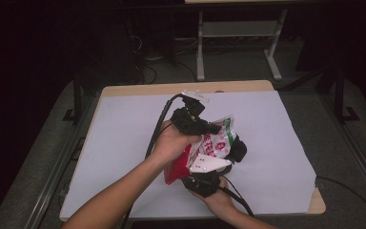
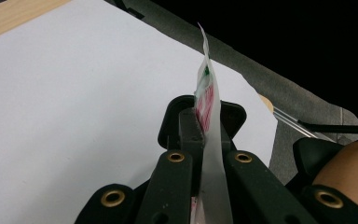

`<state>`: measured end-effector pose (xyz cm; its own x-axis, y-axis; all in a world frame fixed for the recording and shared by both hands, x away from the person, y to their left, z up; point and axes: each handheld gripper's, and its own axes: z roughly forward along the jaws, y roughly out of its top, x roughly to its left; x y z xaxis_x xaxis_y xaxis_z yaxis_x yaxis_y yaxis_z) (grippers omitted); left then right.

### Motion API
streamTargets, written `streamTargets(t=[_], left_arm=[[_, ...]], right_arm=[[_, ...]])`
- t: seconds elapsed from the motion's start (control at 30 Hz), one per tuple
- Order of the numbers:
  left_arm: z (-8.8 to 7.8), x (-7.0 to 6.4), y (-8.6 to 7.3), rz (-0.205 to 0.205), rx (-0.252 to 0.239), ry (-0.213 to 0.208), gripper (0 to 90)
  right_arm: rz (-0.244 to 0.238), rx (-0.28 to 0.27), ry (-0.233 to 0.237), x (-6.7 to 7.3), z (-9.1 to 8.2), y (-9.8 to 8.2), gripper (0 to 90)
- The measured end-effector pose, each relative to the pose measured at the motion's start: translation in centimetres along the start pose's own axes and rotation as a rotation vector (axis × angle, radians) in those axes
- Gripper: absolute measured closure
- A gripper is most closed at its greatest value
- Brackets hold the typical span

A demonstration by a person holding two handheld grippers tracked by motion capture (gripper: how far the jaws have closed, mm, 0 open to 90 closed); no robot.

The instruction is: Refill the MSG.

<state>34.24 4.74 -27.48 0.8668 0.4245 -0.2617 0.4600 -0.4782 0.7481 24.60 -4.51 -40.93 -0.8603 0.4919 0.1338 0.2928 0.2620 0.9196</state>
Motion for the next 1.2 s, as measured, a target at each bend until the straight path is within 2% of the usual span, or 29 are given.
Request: streamTargets(t=[0.6, 1.2], left_arm=[[0.11, -0.17, 0.20, 0.002, 0.008, 0.004, 90.0], [0.52, -0.06, 0.47, 0.013, 0.038, 0.008, 90.0]], right_arm=[[-0.001, -0.009, 0.005, 0.01, -0.01, 0.08, 90.0], [0.013, -0.017, 0.011, -0.06, -0.04, 0.02, 90.0]])
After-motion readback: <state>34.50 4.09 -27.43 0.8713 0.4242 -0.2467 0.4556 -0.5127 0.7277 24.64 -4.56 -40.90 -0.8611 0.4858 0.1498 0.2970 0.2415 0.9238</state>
